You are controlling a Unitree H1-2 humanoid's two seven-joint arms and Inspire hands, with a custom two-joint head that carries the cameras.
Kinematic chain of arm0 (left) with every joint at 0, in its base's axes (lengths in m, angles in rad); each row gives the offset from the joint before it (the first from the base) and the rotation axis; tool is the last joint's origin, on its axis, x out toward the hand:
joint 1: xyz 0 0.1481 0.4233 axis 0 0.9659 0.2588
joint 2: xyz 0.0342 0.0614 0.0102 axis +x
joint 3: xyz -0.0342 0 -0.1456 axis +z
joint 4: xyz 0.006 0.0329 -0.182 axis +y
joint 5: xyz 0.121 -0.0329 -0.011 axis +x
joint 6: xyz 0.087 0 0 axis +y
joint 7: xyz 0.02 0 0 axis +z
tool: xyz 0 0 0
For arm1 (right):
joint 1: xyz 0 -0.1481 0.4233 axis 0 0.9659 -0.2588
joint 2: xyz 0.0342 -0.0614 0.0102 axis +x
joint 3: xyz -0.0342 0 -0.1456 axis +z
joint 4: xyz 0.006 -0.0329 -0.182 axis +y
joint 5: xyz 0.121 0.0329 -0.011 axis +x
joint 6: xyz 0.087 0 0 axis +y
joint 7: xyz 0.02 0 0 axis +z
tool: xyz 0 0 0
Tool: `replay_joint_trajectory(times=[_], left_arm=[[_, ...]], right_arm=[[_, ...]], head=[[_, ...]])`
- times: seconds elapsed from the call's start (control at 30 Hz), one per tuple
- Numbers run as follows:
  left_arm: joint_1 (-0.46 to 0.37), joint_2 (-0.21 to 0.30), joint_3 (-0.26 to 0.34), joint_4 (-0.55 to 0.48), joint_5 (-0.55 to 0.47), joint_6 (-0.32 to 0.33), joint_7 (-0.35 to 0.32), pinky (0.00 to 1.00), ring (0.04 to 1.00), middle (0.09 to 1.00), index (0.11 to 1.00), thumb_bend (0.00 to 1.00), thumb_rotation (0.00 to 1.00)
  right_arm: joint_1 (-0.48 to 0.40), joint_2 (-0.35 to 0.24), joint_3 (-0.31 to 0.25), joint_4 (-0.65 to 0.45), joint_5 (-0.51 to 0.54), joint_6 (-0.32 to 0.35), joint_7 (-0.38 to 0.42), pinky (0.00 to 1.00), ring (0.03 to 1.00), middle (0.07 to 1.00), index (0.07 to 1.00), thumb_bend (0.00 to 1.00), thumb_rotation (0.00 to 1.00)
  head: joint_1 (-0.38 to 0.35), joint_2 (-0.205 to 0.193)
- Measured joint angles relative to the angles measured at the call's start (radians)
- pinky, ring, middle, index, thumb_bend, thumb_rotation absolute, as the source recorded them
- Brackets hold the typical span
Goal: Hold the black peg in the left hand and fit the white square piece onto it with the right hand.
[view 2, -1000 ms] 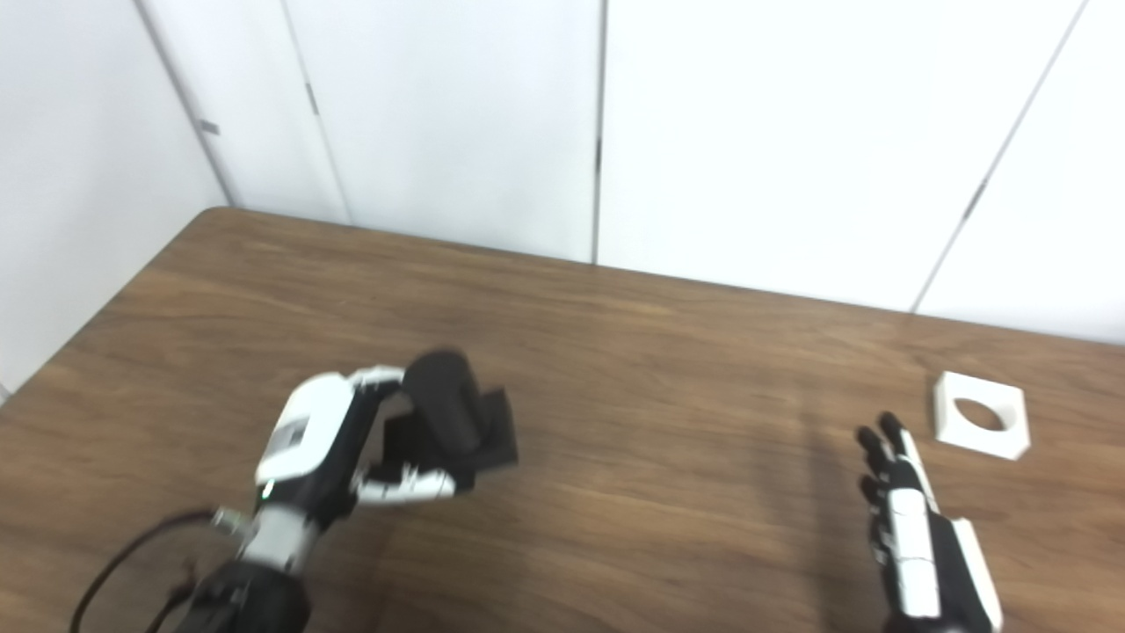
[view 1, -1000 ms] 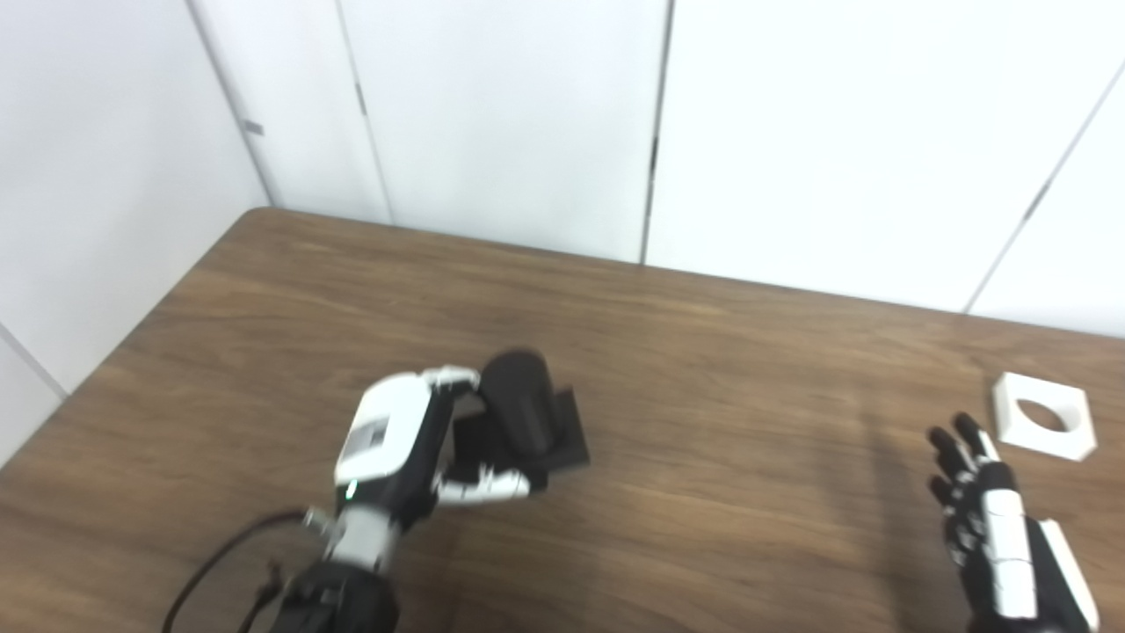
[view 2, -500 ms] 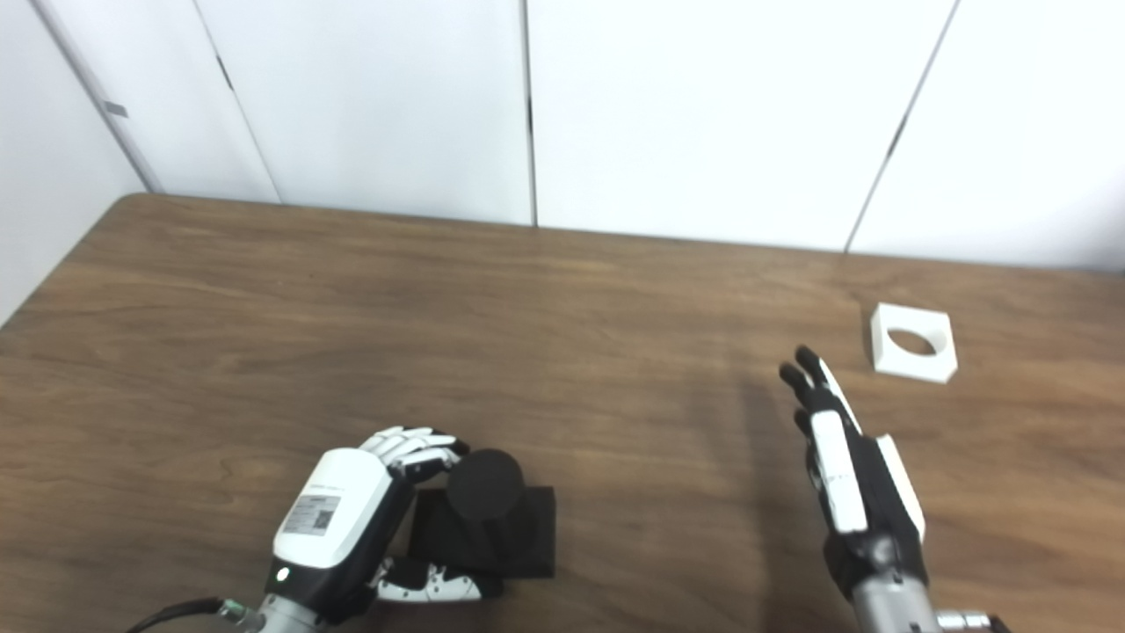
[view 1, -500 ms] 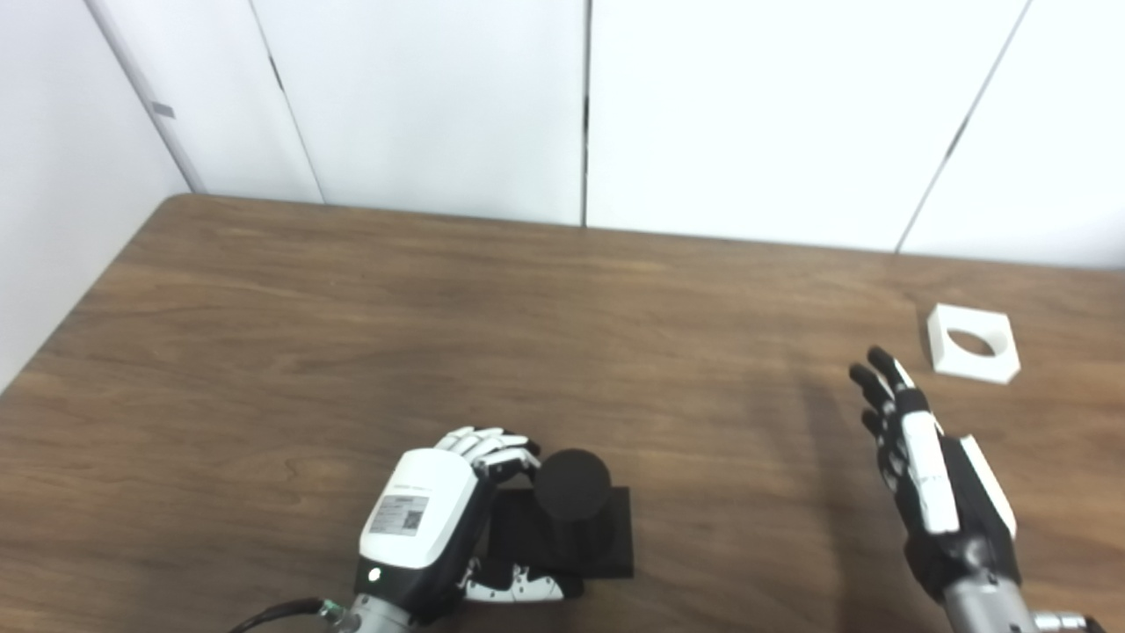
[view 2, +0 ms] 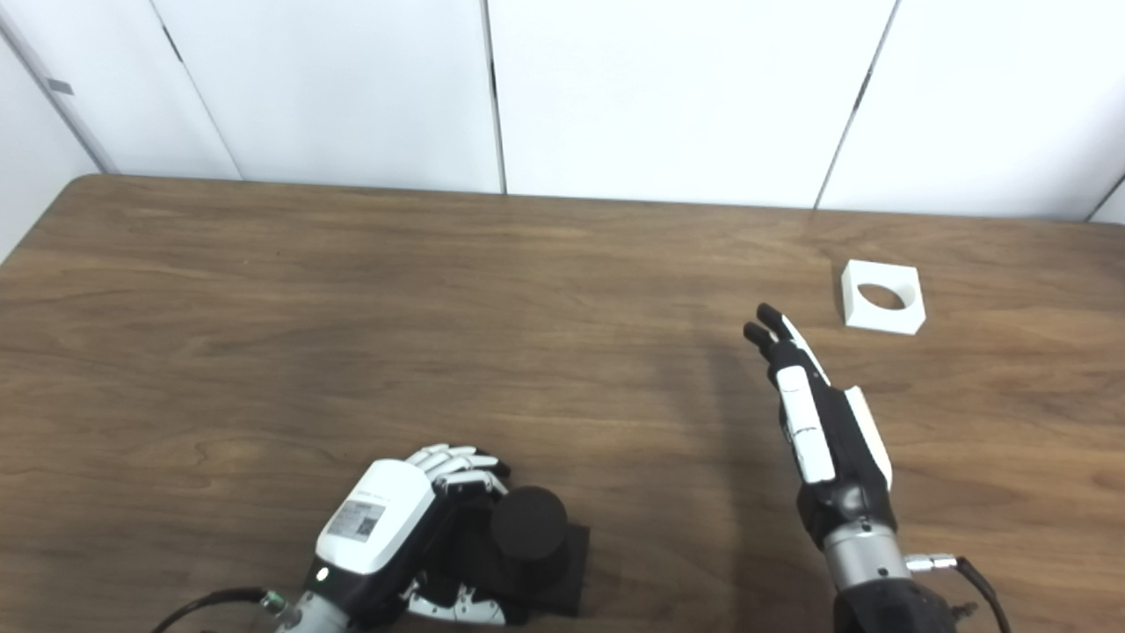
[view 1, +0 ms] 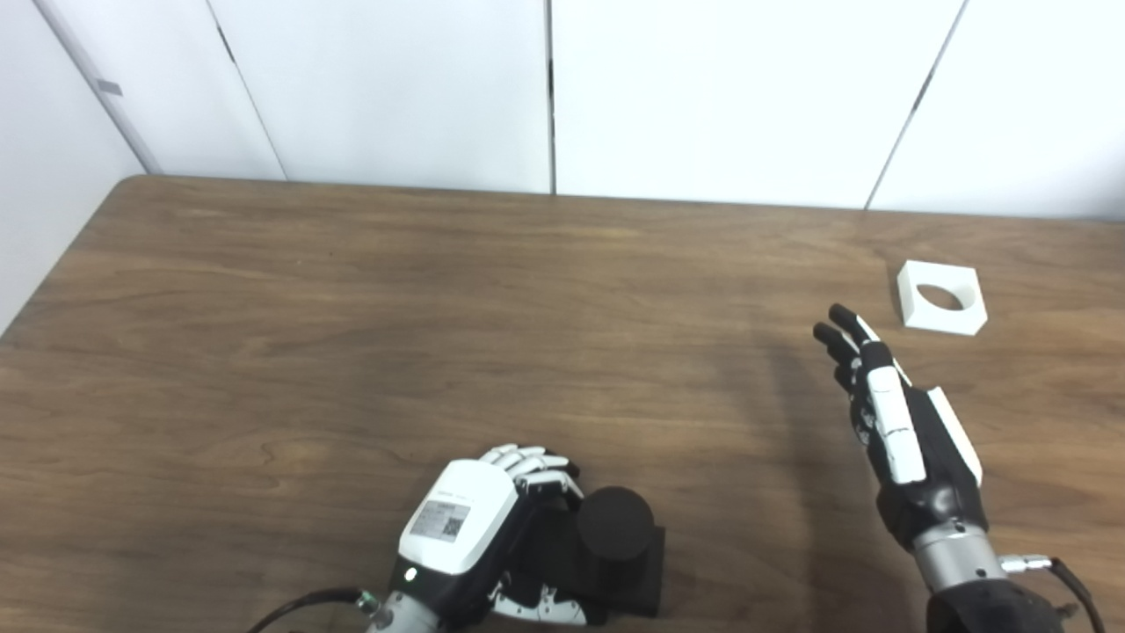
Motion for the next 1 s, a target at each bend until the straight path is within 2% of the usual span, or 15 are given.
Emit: replay_joint_trajectory(times=[0.23,0.43,0.57,0.63,0.67,0.73,0.8,0.83,0.93,1.0], left_arm=[[0.0,-0.027,0.034,0.029,-0.041,-0.006,0.007,0.86,0.817,0.751,0.484,0.52,0.05],[0.002,-0.049,0.062,0.043,-0.082,-0.005,0.001,0.85,0.809,0.74,0.483,0.52,0.05],[0.0,-0.052,0.074,0.056,-0.096,-0.01,0.011,0.84,0.806,0.734,0.482,0.52,0.05],[0.001,-0.052,0.081,0.06,-0.105,-0.014,0.017,0.83,0.802,0.735,0.482,0.52,0.05],[0.001,-0.052,0.085,0.061,-0.109,-0.016,0.019,0.83,0.801,0.735,0.482,0.52,0.05],[0.002,-0.05,0.096,0.066,-0.114,-0.022,0.029,0.82,0.798,0.734,0.483,0.52,0.05],[0.0,-0.046,0.103,0.074,-0.116,-0.03,0.038,0.82,0.797,0.734,0.483,0.52,0.05],[0.001,-0.045,0.107,0.077,-0.116,-0.034,0.042,0.81,0.796,0.734,0.483,0.52,0.05],[0.0,-0.042,0.118,0.091,-0.119,-0.041,0.054,0.8,0.797,0.736,0.482,0.52,0.05],[0.006,-0.04,0.125,0.093,-0.12,-0.04,0.057,0.79,0.795,0.736,0.483,0.52,0.05]], right_arm=[[0.0,0.001,0.001,-0.026,0.003,0.007,-0.003,1.0,0.973,0.91,0.925,0.54,1.0],[-0.001,0.001,0.003,-0.039,-0.009,0.023,-0.004,1.0,0.97,0.911,0.925,0.51,1.0],[-0.004,-0.005,-0.01,-0.057,-0.019,0.022,-0.004,1.0,0.952,0.929,0.925,0.43,0.99],[-0.008,-0.01,-0.029,-0.057,-0.021,0.022,-0.002,0.94,0.933,0.927,0.923,0.4,0.87],[-0.01,-0.013,-0.037,-0.057,-0.026,0.023,-0.001,0.9,0.916,0.914,0.907,0.41,0.8],[-0.022,-0.023,-0.043,-0.057,-0.082,0.028,0.002,0.84,0.889,0.893,0.876,0.43,0.59],[-0.035,-0.043,-0.045,-0.057,-0.166,0.036,0.011,0.81,0.874,0.887,0.871,0.5,0.39],[-0.039,-0.069,-0.038,-0.057,-0.203,0.036,0.021,0.82,0.873,0.878,0.863,0.58,0.31],[-0.04,-0.212,-0.029,-0.038,-0.356,0.037,0.097,0.97,0.972,0.901,0.846,0.72,0.26],[-0.069,-0.262,-0.062,-0.012,-0.452,0.037,0.145,0.99,0.993,0.926,0.837,0.78,0.24]], head=[[-0.029,0.003],[-0.097,-0.005],[-0.135,-0.012],[-0.173,-0.017],[-0.202,-0.021],[-0.228,-0.028],[-0.247,-0.031],[-0.256,-0.034],[-0.271,-0.038],[-0.281,-0.04]])
